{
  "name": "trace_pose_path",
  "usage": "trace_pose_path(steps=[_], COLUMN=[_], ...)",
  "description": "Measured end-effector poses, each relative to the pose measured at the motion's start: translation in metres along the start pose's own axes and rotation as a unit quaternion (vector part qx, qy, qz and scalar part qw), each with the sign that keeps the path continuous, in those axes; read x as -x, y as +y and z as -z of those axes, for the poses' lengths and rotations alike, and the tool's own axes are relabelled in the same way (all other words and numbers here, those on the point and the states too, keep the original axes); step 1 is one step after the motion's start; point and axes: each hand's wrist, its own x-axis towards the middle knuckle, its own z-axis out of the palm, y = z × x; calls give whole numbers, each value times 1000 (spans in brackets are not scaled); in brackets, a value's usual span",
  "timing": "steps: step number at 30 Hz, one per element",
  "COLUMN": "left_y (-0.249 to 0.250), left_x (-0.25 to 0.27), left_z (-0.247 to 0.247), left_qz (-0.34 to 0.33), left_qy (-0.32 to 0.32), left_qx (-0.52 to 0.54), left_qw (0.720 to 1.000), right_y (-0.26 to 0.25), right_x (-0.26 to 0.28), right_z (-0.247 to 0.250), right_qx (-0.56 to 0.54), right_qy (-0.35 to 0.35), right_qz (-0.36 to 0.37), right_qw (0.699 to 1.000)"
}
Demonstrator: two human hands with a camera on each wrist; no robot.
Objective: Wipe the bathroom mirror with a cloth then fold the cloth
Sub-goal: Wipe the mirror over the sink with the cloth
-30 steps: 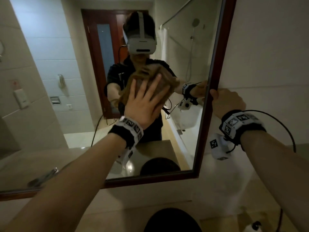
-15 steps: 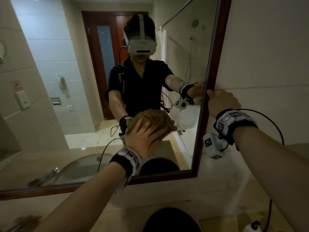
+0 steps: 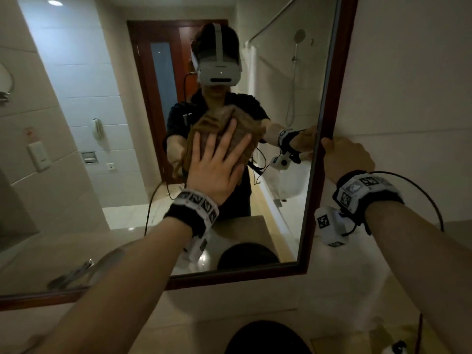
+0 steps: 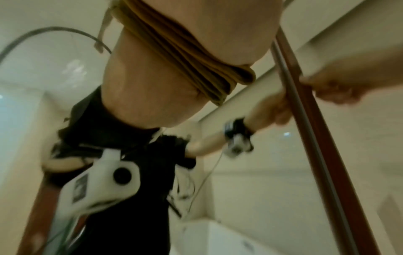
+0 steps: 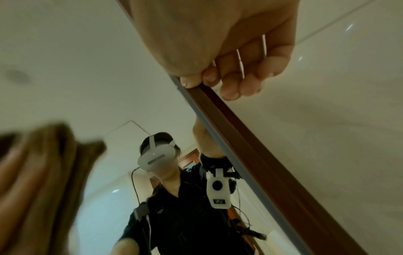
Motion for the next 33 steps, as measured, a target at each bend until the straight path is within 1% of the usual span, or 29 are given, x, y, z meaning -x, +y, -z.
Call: trace_pose_path(steps=[2,5,7,9,12,16,18,20,22,24,27,30,33], left_y=[3,7,9,8,4,-5,-12,-18,-27,-36,-43,-40,-26], left_x=[57,143,185,207,213,200,175,135,84,33,-18,-21,9], left_z=[-29,-67,-82,-89,-91,-83,-72,-54,-31,-6,20,21,5], left_qz=[-10,-15,-7,2,2,-7,-14,-9,2,17,36,45,41], left_qy=[-32,-111,-152,-173,-182,-185,-156,-101,-44,-1,21,14,-1], left_qx=[-2,7,16,25,37,54,49,48,32,18,0,-12,-19], left_qw=[999,994,988,985,983,981,987,994,999,1000,999,999,999], right_y=[1,2,2,2,2,0,-1,-1,-2,-2,-2,-1,1], right_x=[-3,-8,-10,-9,-8,-5,-3,-3,-4,-4,-2,2,4], right_z=[-3,-9,-11,-12,-12,-13,-14,-14,-15,-14,-10,-5,0], right_qx=[-3,21,28,31,30,35,34,30,19,14,6,-2,-13], right_qy=[3,17,36,55,57,59,64,59,46,36,25,12,-1], right_qz=[-5,-20,-27,-27,-16,-21,-22,-25,-35,-38,-12,0,13], right_qw=[1000,999,999,998,998,997,997,998,998,999,1000,1000,1000])
